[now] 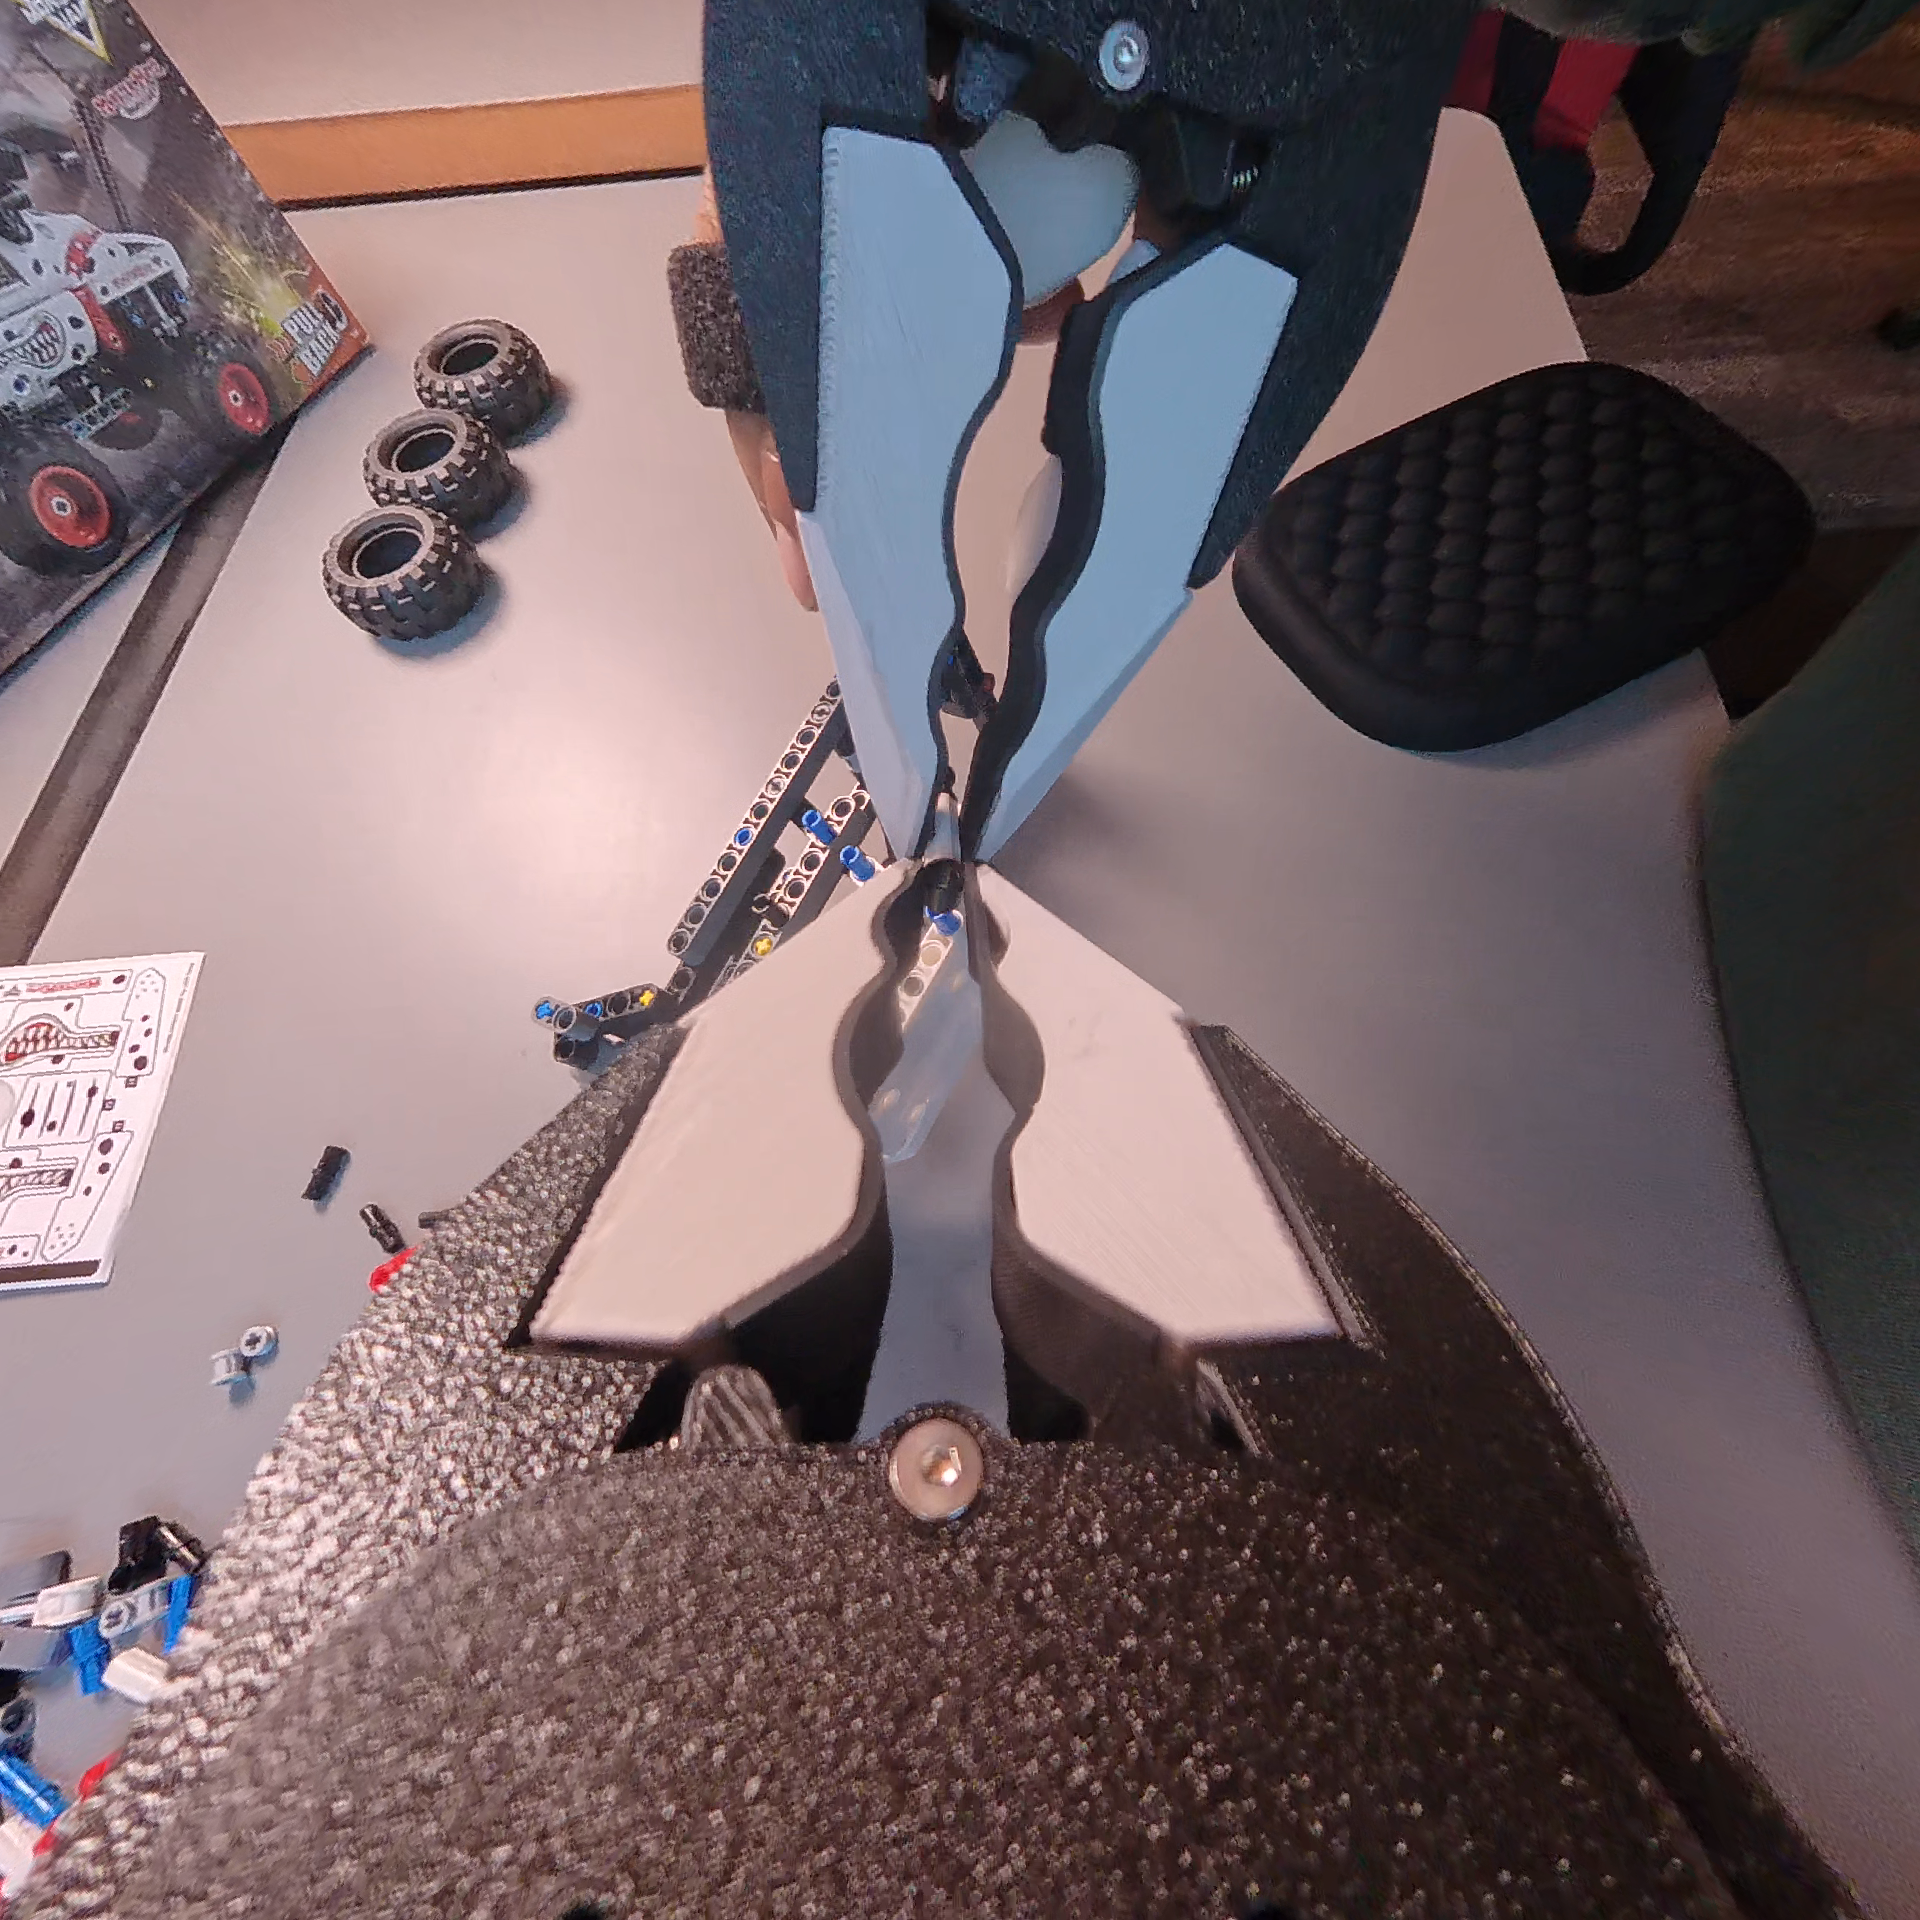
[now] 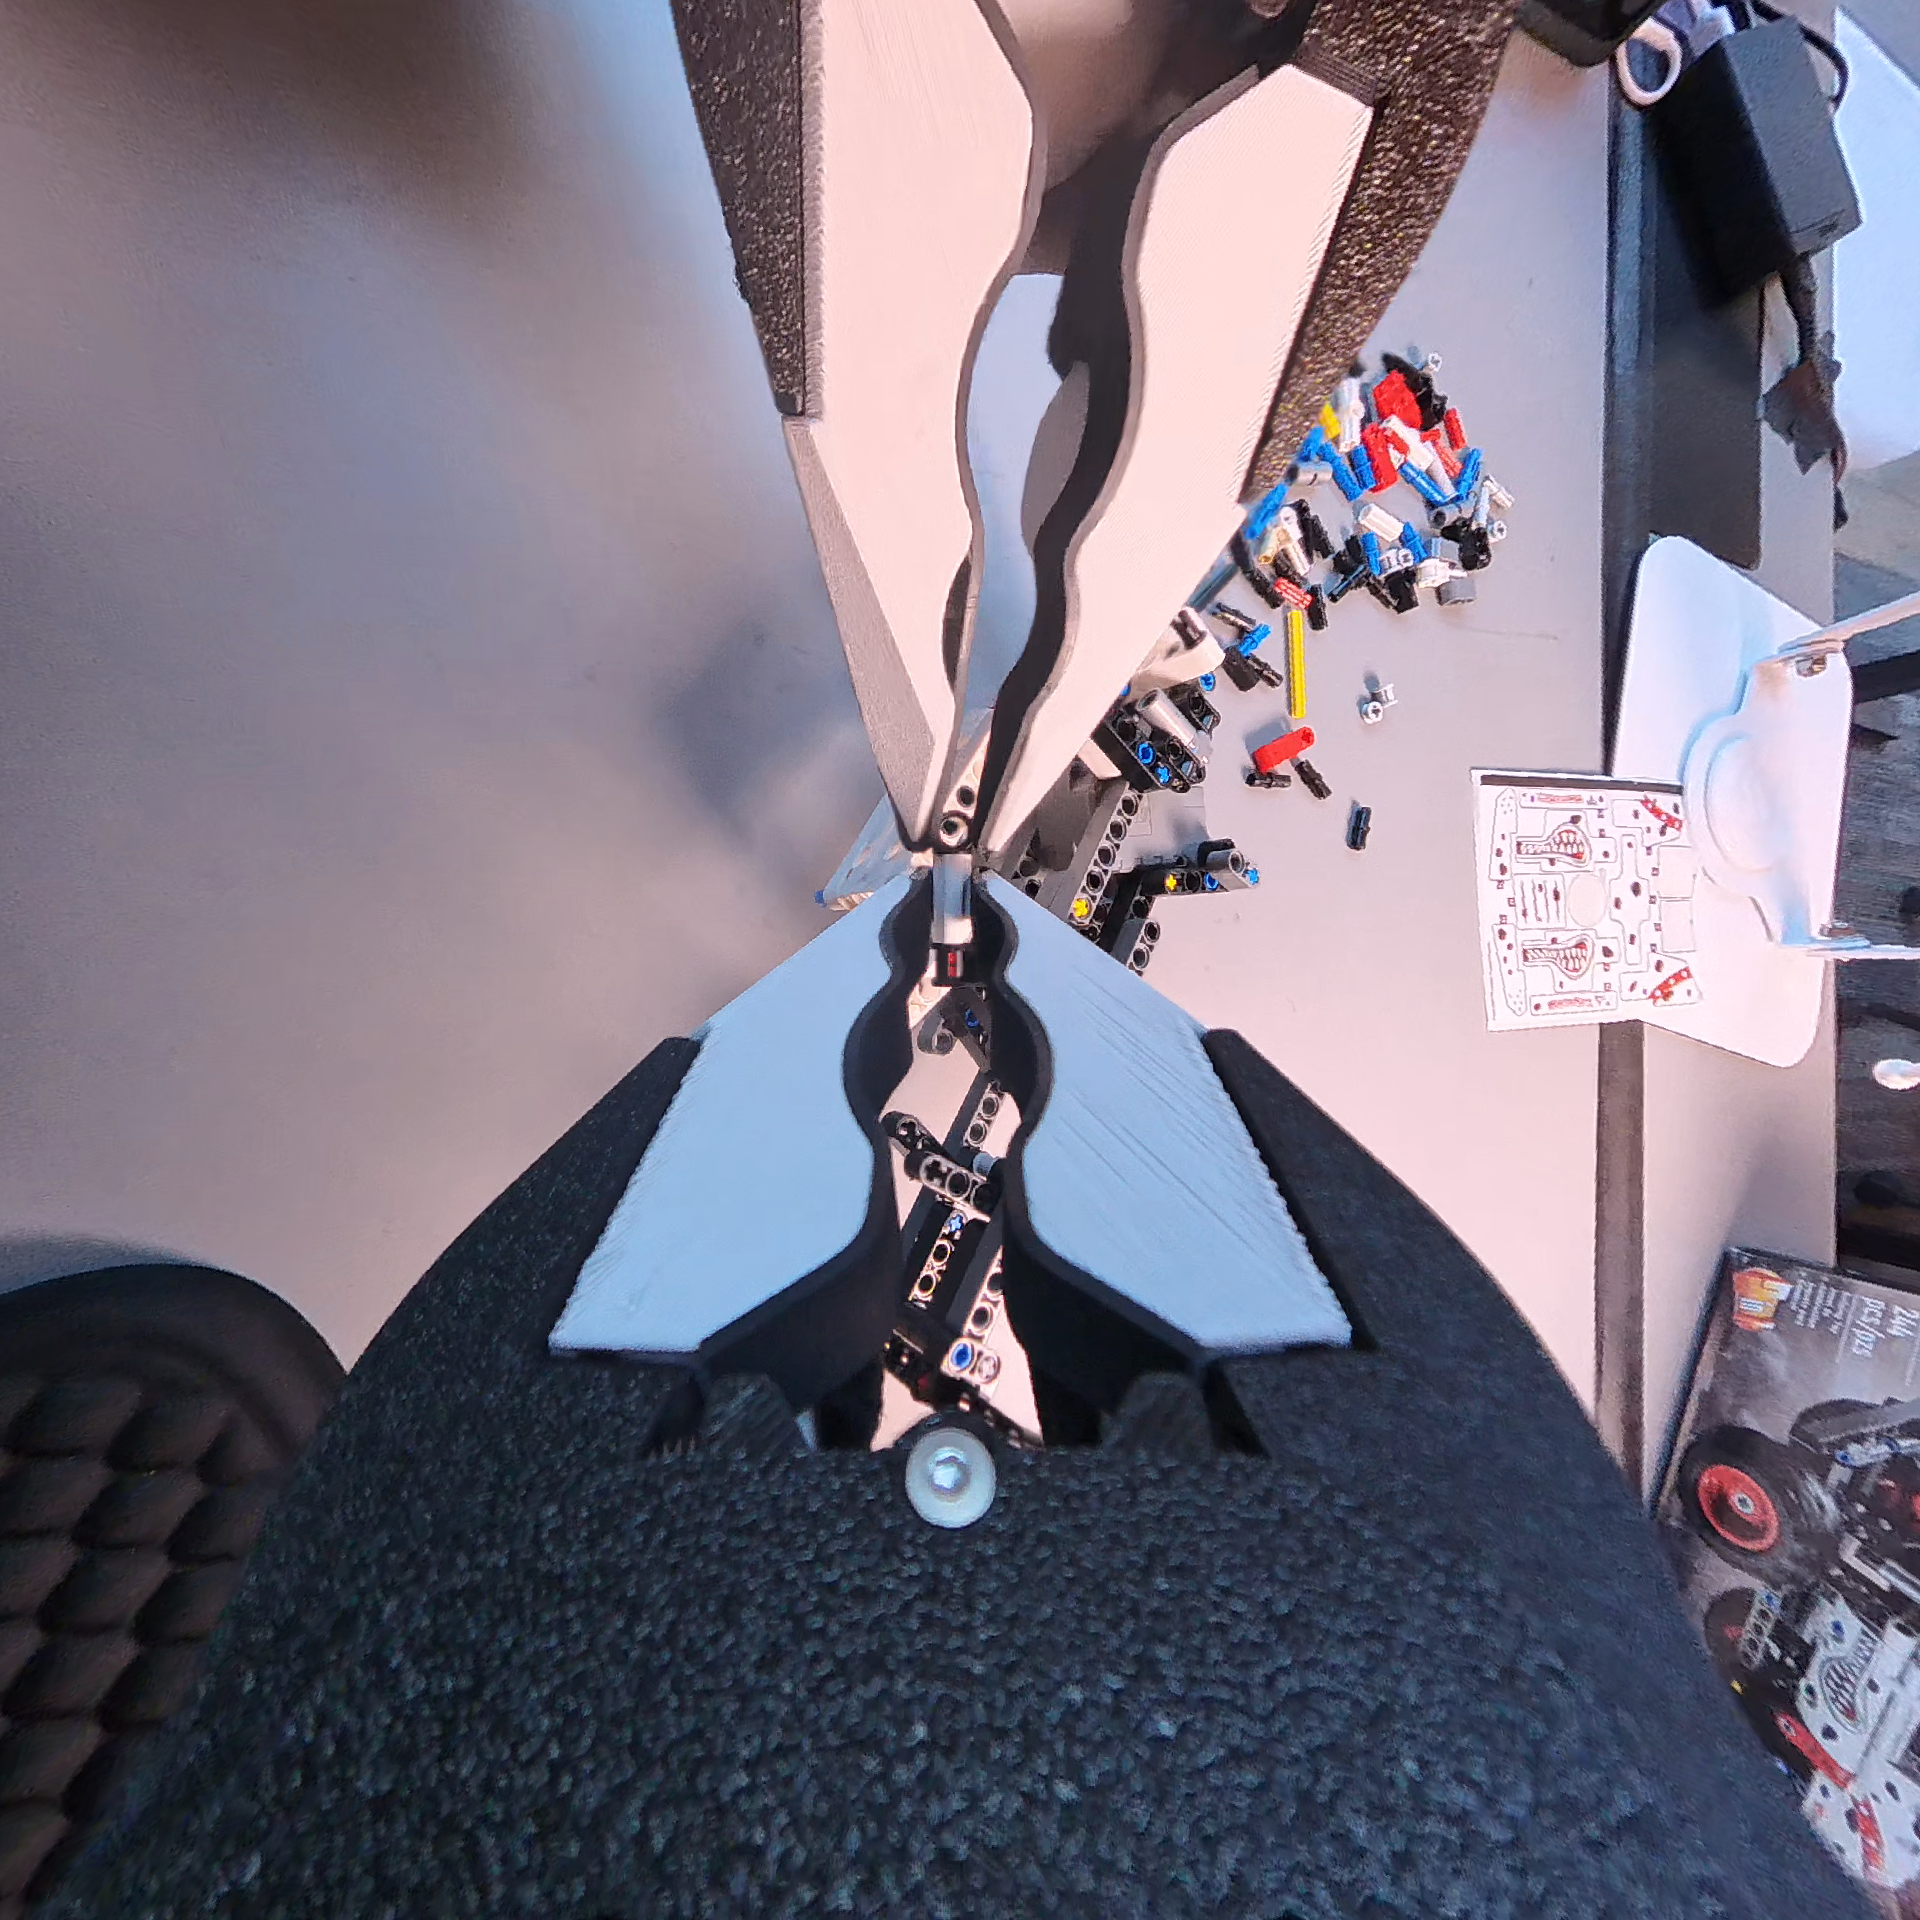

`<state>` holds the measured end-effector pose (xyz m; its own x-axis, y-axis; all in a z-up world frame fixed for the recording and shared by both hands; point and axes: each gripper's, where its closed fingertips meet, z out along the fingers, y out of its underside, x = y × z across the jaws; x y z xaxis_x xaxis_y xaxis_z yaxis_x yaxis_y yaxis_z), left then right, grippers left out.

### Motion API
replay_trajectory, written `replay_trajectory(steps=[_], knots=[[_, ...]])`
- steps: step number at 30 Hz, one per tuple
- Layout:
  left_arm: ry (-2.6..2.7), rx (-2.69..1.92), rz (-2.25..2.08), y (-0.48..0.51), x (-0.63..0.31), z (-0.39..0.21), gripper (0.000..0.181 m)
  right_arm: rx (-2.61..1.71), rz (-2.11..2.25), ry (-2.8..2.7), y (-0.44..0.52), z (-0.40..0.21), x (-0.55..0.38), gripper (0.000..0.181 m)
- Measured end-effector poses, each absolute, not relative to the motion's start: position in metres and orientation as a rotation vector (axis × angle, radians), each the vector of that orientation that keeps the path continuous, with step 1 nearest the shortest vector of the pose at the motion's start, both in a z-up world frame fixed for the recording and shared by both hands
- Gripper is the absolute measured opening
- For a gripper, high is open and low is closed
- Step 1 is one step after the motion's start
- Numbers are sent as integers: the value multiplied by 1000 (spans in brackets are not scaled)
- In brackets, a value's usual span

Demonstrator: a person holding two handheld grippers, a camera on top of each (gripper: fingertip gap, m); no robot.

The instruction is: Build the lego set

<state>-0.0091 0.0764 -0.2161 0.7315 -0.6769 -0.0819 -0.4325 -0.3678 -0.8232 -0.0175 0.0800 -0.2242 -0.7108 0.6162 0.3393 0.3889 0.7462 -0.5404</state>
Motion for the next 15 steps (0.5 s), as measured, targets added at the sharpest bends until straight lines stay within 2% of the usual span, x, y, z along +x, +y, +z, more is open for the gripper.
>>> replay_trajectory(steps=[1, 4, 7, 11, 15], knots=[[851, -2006, -330, 76, -9, -217, 7, -752, 600, -2455, 81, -225, -17, 6], [876, -1994, -304, 75, -15, -224, 26, -689, 541, -2529, 89, -227, -14, 6], [934, -1992, -312, 76, -21, -238, 31, -637, 546, -2634, 88, -229, -13, 6], [1033, -2021, -302, 77, -22, -258, 19, -585, 508, -2785, 87, -239, -13, 7], [1067, -2008, -300, 72, -19, -268, 14, -560, 491, -2907, 78, -252, -9, 7]])
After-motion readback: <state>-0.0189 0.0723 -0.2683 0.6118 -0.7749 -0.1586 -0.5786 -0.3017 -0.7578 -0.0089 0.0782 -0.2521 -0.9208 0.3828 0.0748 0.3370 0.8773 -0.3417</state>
